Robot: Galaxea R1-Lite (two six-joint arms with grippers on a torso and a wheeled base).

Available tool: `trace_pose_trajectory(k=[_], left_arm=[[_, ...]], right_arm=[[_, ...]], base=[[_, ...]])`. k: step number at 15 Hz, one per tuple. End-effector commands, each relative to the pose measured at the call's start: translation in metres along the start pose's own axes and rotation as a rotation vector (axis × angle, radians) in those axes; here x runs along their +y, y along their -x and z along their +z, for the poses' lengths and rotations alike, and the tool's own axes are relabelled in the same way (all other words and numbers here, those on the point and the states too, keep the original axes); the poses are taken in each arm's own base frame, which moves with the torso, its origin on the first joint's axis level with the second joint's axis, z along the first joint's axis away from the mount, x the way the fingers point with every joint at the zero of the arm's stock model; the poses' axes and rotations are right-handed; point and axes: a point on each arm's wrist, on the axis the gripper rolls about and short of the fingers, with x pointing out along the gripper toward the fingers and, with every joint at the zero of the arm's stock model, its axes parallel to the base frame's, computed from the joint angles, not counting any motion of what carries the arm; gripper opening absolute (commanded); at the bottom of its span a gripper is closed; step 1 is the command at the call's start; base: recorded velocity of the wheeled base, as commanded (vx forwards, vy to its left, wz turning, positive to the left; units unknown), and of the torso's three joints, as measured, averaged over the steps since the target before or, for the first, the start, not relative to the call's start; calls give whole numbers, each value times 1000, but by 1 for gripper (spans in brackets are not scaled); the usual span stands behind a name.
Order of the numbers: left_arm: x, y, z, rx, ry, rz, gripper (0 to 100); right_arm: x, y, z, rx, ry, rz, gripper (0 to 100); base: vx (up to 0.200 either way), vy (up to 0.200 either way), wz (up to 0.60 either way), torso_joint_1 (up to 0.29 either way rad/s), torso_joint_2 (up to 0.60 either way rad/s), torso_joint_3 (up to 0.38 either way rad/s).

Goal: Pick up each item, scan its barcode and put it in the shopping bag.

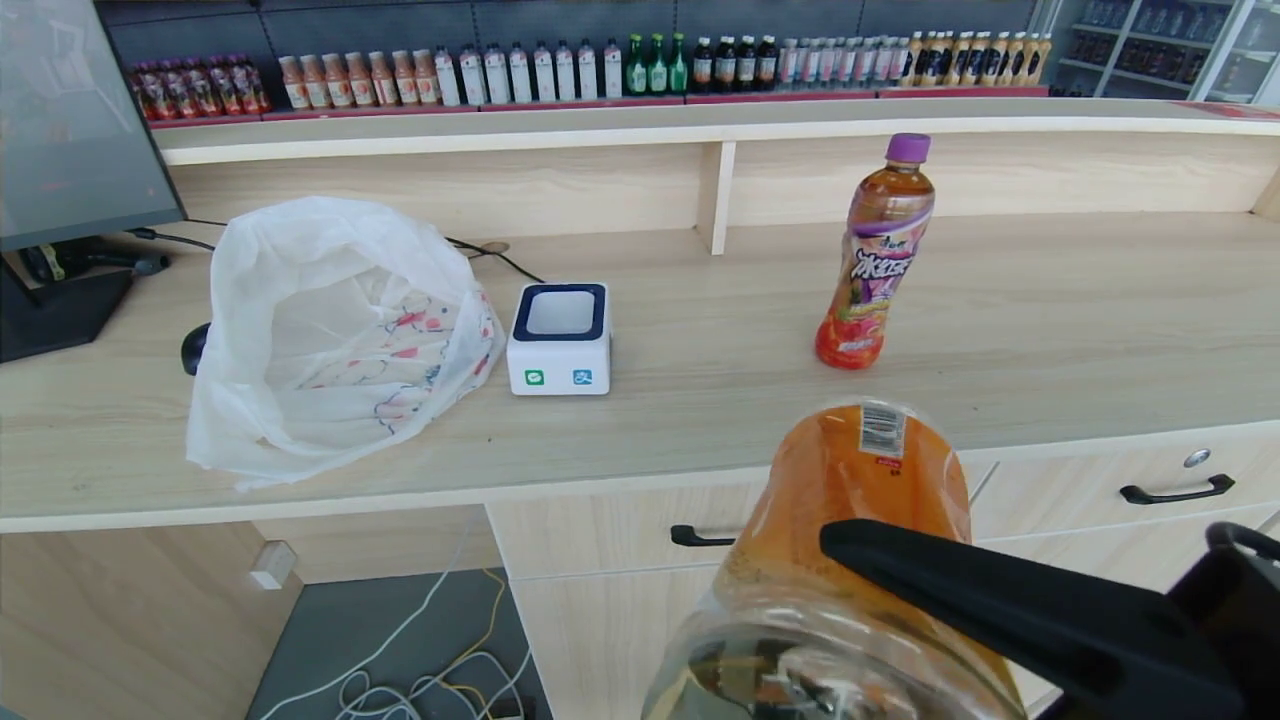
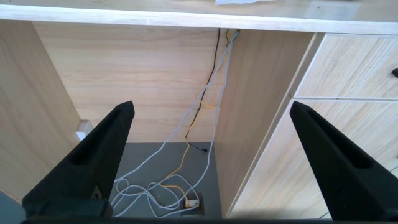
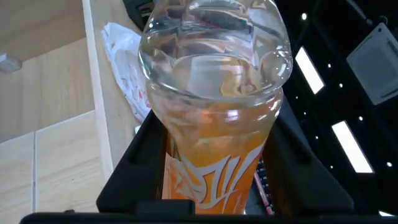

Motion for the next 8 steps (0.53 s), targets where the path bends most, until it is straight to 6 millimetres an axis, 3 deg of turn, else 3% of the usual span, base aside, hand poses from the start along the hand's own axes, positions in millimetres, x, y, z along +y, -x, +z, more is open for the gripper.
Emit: trace_pose_trajectory(k=[1, 8], left_arm=[[0, 0, 0, -1, 0, 1, 100], [0, 0, 0, -1, 0, 1, 100]], right_arm=[[6, -1, -1, 4, 24, 18, 0], [13, -3, -1, -4, 142, -46, 0]], base=[[0, 0, 0, 0, 0, 0], [0, 0, 0, 0, 0, 0]])
